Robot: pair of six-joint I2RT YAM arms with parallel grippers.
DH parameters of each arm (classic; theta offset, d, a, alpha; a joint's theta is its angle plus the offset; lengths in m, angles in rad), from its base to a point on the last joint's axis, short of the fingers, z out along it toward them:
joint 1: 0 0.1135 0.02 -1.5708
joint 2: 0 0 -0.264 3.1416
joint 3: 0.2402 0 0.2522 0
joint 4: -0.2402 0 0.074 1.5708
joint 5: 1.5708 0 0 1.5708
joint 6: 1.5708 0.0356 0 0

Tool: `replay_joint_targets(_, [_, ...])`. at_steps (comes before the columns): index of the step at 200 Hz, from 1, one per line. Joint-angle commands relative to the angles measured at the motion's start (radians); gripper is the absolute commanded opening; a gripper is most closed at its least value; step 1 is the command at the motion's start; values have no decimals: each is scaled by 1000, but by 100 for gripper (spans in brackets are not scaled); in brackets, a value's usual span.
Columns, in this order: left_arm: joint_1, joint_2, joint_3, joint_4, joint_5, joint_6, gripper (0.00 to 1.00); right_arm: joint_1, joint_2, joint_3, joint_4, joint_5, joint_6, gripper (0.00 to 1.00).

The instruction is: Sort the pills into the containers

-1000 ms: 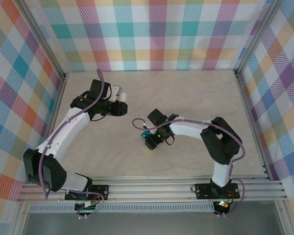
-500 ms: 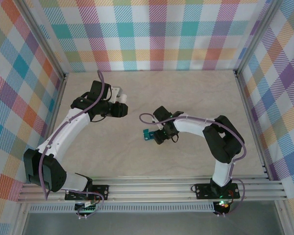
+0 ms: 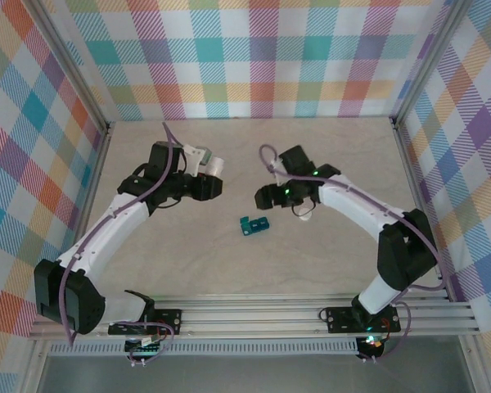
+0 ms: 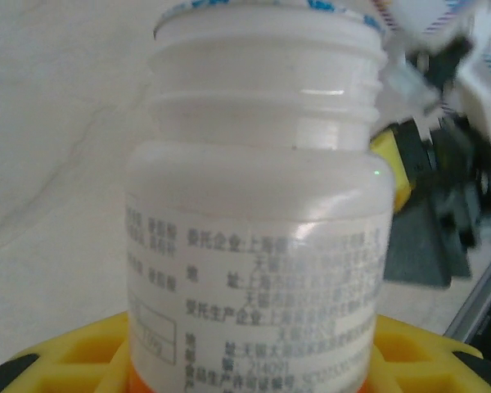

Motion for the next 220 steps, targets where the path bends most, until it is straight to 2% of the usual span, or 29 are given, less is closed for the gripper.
replay_joint_targets(1, [-55, -40, -37, 153, 50, 36, 0, -73, -49, 15, 64, -224, 170, 75])
replay_joint_targets(40, [-139, -13, -52, 289, 28, 30, 0, -164, -137, -87, 395, -436, 380, 80])
replay_joint_targets(72, [-192, 43, -37, 364, 37, 21, 0, -170, -180, -123, 568, -512, 464, 83])
replay_joint_targets(120, [-247, 122, 12, 390, 37, 22, 0, -169, -217, -141, 624, -538, 495, 85])
replay_joint_targets(220, [-269, 153, 58, 376, 27, 19, 0, -149, -220, -186, 672, -575, 515, 76])
